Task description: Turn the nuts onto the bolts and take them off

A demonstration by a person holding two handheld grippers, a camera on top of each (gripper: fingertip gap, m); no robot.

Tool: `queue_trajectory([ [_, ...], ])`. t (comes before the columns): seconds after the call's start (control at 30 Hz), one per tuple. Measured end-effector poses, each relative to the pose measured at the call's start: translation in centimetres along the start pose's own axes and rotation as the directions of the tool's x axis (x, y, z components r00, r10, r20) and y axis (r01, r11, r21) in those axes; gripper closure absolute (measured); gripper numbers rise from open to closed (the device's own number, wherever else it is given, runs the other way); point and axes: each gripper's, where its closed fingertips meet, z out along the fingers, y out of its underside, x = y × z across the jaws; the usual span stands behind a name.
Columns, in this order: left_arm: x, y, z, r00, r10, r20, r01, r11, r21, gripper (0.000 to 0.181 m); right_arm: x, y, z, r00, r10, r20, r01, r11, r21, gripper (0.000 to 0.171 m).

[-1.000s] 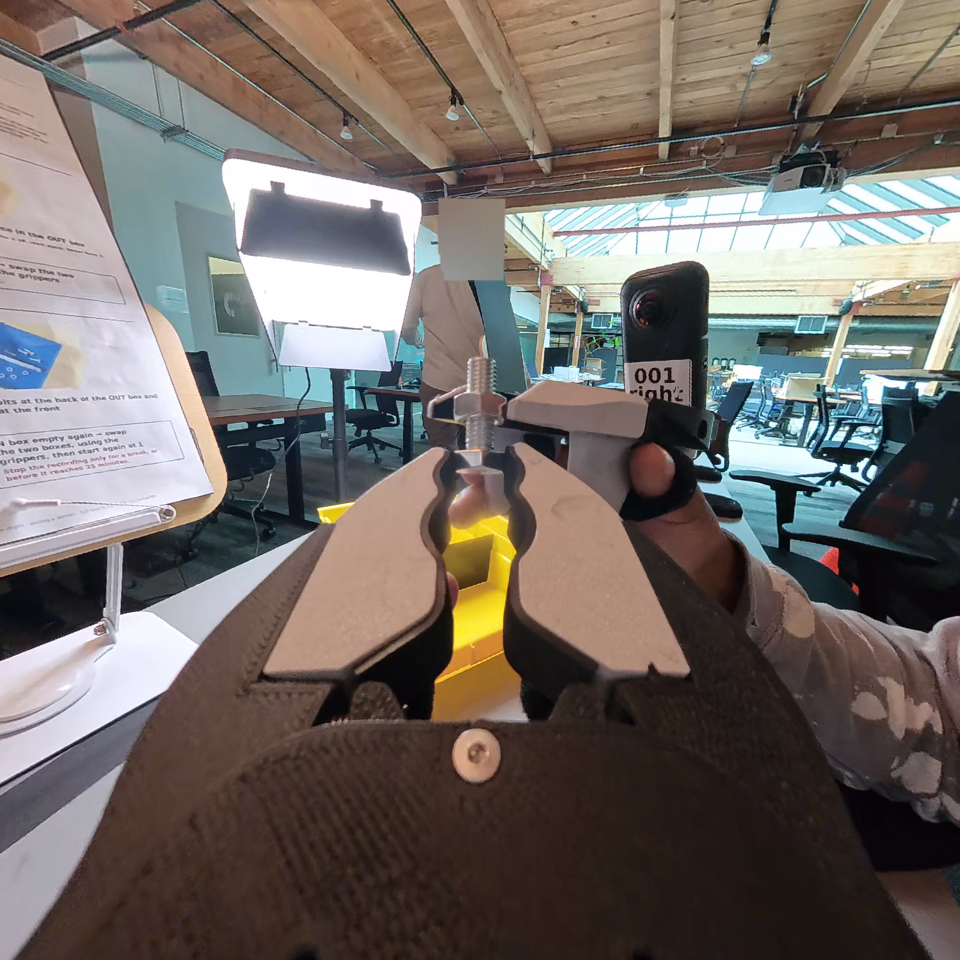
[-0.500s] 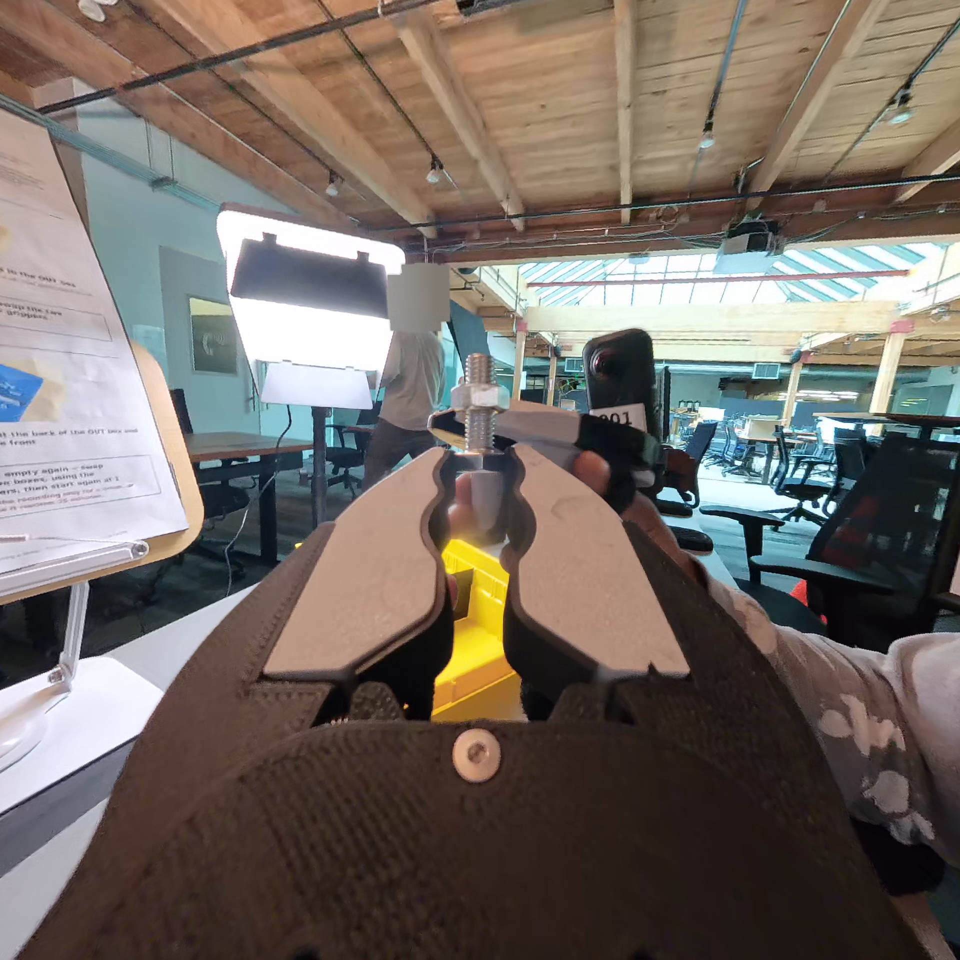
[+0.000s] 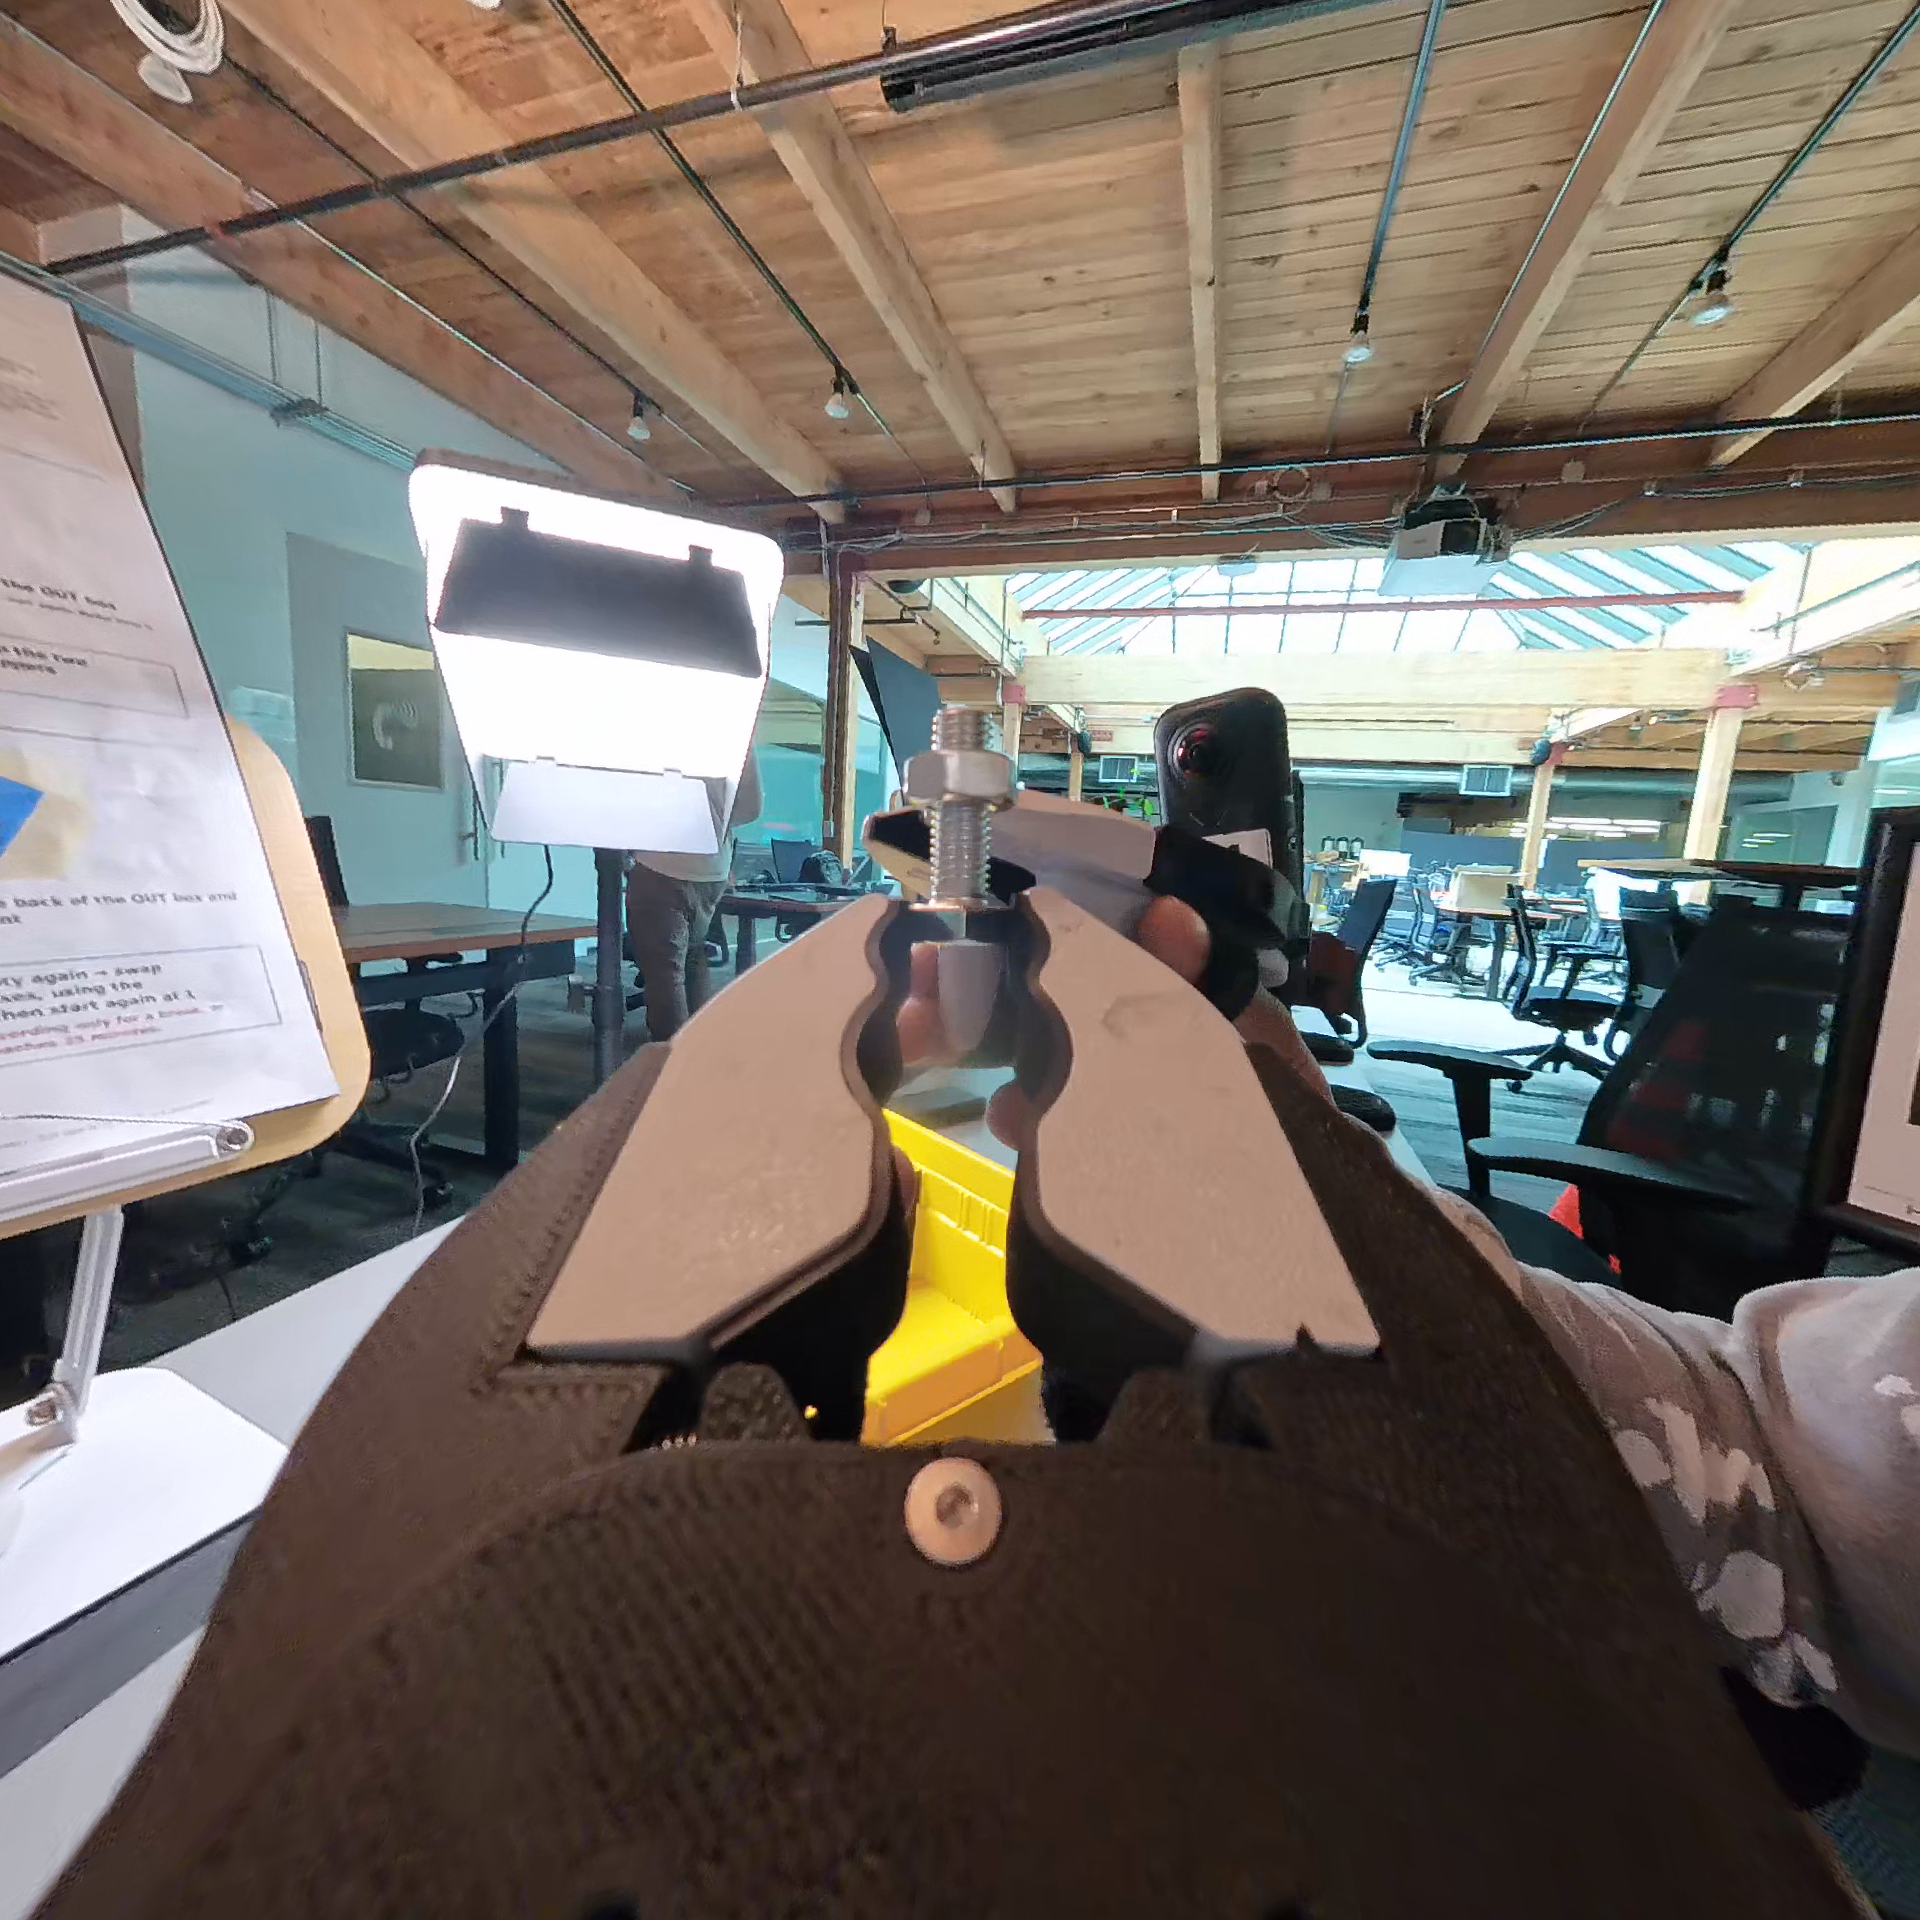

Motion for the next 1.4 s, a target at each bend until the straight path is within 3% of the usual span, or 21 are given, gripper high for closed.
queue_trajectory([
  [0.2,0.2,0.5,0.2,1.0,-0.006,-0.002,0.006,1.0,-0.006,0.163,-2.7,0.8,0.8,0.995,-0.024,0.099,0.029,0.999,-0.043,0.137],
  [0.33,0.6,0.9,0.4,1.0,-0.005,-0.006,0.005,1.0,-0.012,0.163,-3.0,1.1,1.0,0.994,-0.034,0.102,0.04,0.998,-0.057,0.133],
  [0.4,0.2,0.7,0.2,1.0,-0.024,-0.001,0.024,1.0,0.001,0.163,-2.5,0.9,0.8,0.996,-0.017,0.089,0.023,0.998,-0.059,0.138],
  [0.43,0.2,0.4,0.1,1.0,-0.019,-0.007,0.019,1.0,0.013,0.163,-1.6,0.4,0.5,1.0,-0.014,0.026,0.014,1.0,-0.023,0.16],
  [0.47,0.3,0.3,0.0,1.0,-0.006,-0.007,0.006,1.0,0.013,0.163,-0.8,-0.3,0.1,1.0,-0.026,-0.012,0.027,0.999,0.026,0.167],
  [0.73,0.6,0.6,0.2,1.0,0.001,-0.012,-0.001,1.0,0.009,0.163,-3.5,0.7,1.0,0.995,-0.029,0.1,0.033,0.999,-0.04,0.134],
  [0.8,0.7,0.4,0.2,1.0,-0.003,-0.008,0.004,1.0,0.018,0.163,-3.3,0.6,0.9,0.995,-0.035,0.09,0.038,0.999,-0.036,0.135],
  [0.83,0.7,0.0,0.1,1.0,-0.013,-0.025,0.014,0.999,0.036,0.162,-2.5,0.4,0.7,0.998,-0.026,0.049,0.027,0.999,-0.028,0.152],
  [0.9,0.7,-0.4,-0.1,1.0,0.003,-0.019,-0.003,0.999,0.04,0.163,-0.7,-0.5,0.0,0.999,-0.025,-0.033,0.026,0.999,0.024,0.162],
  [1.0,0.6,-0.5,-0.1,1.0,0.006,-0.014,-0.006,0.999,0.043,0.163,-1.7,-0.5,0.1,0.999,-0.009,0.032,0.009,1.0,-0.001,0.144],
  [1.13,0.8,0.2,0.1,1.0,0.003,-0.018,-0.003,1.0,0.027,0.163,-3.7,0.4,0.9,0.995,-0.035,0.095,0.038,0.999,-0.032,0.133],
  [1.23,1.0,0.1,0.2,1.0,0.005,-0.022,-0.004,1.0,0.031,0.163,-3.5,0.3,0.8,0.996,-0.033,0.086,0.035,0.999,-0.023,0.135],
  [1.3,1.2,-0.3,0.1,0.999,0.005,-0.034,-0.003,0.999,0.042,0.163,-1.7,-0.3,0.3,1.0,-0.025,0.001,0.025,1.0,0.009,0.159],
  [1.33,1.2,-0.4,0.0,0.999,0.009,-0.033,-0.008,0.999,0.045,0.162,-1.2,-0.7,0.0,1.0,-0.022,-0.017,0.022,0.999,0.03,0.163],
  [1.4,1.2,-0.5,0.0,0.999,0.007,-0.031,-0.005,0.999,0.047,0.163,-1.5,-0.7,0.0,1.0,-0.017,0.01,0.017,1.0,0.018,0.153],
])
